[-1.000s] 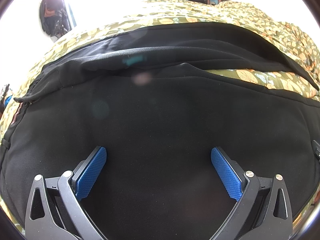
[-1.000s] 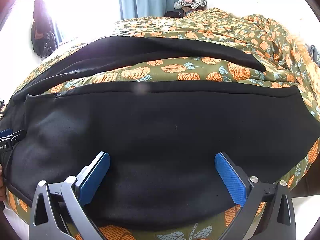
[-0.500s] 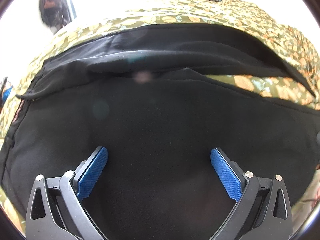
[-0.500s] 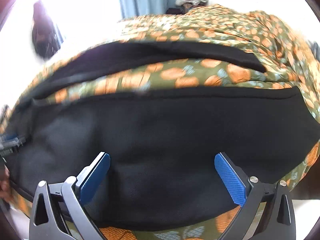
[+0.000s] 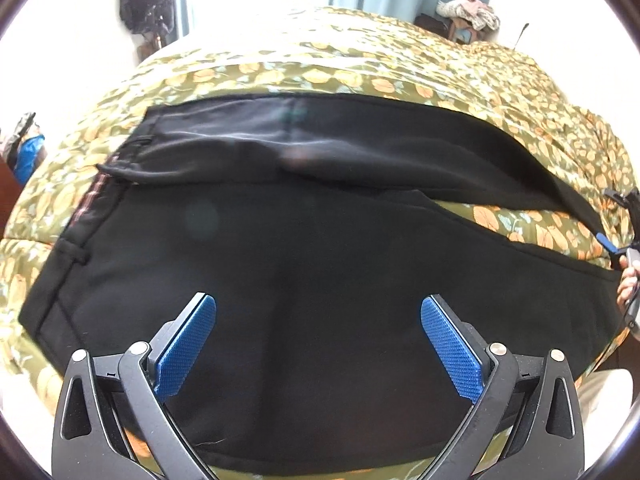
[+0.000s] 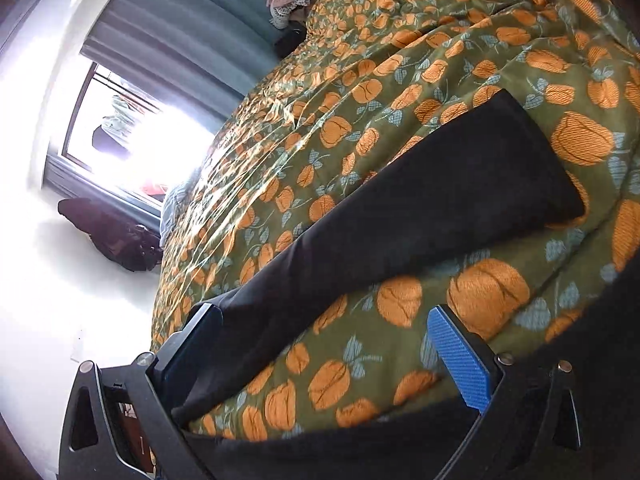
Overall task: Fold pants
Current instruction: 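Grasp the trouser leg edge with the right gripper and pull it straight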
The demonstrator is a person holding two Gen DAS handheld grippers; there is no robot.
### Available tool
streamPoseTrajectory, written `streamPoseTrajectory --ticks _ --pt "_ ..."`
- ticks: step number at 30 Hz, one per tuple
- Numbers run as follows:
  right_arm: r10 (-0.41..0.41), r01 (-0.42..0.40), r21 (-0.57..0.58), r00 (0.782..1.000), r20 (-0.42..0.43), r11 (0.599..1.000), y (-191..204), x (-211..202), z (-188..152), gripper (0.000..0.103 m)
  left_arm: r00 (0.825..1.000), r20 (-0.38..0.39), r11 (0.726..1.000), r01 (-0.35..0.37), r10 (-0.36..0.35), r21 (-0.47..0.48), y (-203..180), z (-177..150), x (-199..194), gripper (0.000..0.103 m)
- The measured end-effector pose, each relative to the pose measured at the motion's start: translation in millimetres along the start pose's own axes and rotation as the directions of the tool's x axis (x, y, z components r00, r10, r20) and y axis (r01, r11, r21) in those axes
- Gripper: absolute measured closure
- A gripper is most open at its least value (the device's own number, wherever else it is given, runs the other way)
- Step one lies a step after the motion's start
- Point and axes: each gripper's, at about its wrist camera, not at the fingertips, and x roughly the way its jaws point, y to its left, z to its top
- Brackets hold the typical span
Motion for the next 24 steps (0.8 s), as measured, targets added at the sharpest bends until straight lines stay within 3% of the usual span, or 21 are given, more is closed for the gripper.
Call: streamPoseTrajectory --ticks 7,12,16,19,21,24 --pt "0.165 -0.164 0.082 0.986 -0.013 0.983 -17 -9 -7 0.001 1.000 0.007 1.000 -0.016 0.015 0.017 1 -1 -6 0.000" --pt "0.265 -0.289 0.278 0.957 0.121 0.916 -60 -34 8 0.001 1.000 0.025 1.000 -0.003 0.003 0.020 -6 2 -11 0.000" --pt "0.315 -0.328 0.310 0.945 0.091 0.892 -62 -37 14 0.001 1.000 0.022 0.998 -0.009 0.007 0.063 -17 0 -7 0.000" --pt "0.321 -0.303 0.302 0.947 -0.011 0.904 -47 -7 13 0.001 1.000 0.004 0.997 -0.005 0.004 0.076 -24 0 -1 0.000" --pt "0.263 -0.239 0.281 0.964 -0.049 0.929 -45 15 15 0.001 1.000 0.000 0.997 0.006 -0.006 0.072 -27 0 -2 0.000" --pt "0.149 -0.141 0.334 0.989 0.002 0.932 -62 34 29 0.002 1.000 0.016 0.996 0.005 -0.007 0.084 -29 2 -8 0.000"
